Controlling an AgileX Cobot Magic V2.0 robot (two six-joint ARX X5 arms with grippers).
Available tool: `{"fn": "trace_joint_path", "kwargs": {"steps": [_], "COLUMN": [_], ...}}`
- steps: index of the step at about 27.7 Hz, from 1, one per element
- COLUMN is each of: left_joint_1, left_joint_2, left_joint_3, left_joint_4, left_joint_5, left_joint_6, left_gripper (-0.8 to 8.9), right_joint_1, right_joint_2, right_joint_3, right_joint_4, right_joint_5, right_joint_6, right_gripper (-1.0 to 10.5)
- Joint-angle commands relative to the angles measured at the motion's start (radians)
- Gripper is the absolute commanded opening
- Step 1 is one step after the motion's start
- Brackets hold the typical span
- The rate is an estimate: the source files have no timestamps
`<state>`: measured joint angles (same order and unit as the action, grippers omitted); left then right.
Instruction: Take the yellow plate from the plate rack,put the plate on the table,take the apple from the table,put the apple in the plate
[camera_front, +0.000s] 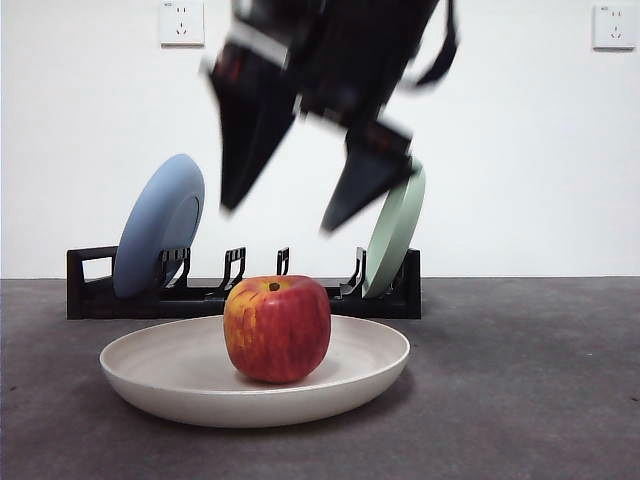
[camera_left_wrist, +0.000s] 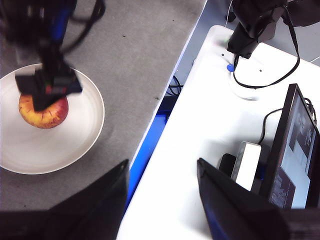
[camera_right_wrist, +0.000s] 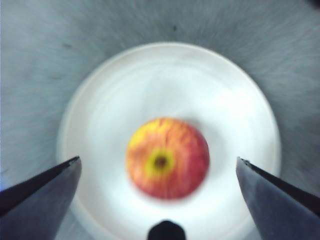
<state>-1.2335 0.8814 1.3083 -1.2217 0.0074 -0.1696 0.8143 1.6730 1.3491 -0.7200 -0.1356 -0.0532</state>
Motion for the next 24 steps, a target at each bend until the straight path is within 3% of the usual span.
{"fn": "trace_joint_path", "kwargs": {"steps": [1,6,11,15,24], "left_joint_1": [-0.001,-0.001,-0.001,-0.001,-0.001], "left_joint_2": [-0.003,-0.002,-0.002,-0.002,-0.002], "left_joint_3": [-0.005,-0.005,-0.005,-0.005,-0.005], "left_joint_4": [0.002,0.001,-0.004,-0.011,-0.015], "left_joint_5": [0.001,0.001,0.001,0.001,0.001], "left_joint_6": [-0.01,-0.009,-0.009,-0.009,-0.01], "left_gripper": [2.28,2.28,2.28,2.28,2.24], "right_joint_1": [0.005,0.005,0.005,0.005,0.005], "right_joint_2": [-0.083,-0.242,-0.397,-0.505,-0.632], "right_joint_3": [0.028,0.041,0.041,0.041,0.04], "right_joint_4": [-0.111,-0.298,-0.449,-0.547,-0.66], "right_joint_5": [-0.002,-0.003,-0.006,-0.006,-0.029], "right_joint_6": [0.01,0.029,0.06,0.095,0.113], "right_gripper": [5.6,5.6,4.3,4.2,0.8]}}
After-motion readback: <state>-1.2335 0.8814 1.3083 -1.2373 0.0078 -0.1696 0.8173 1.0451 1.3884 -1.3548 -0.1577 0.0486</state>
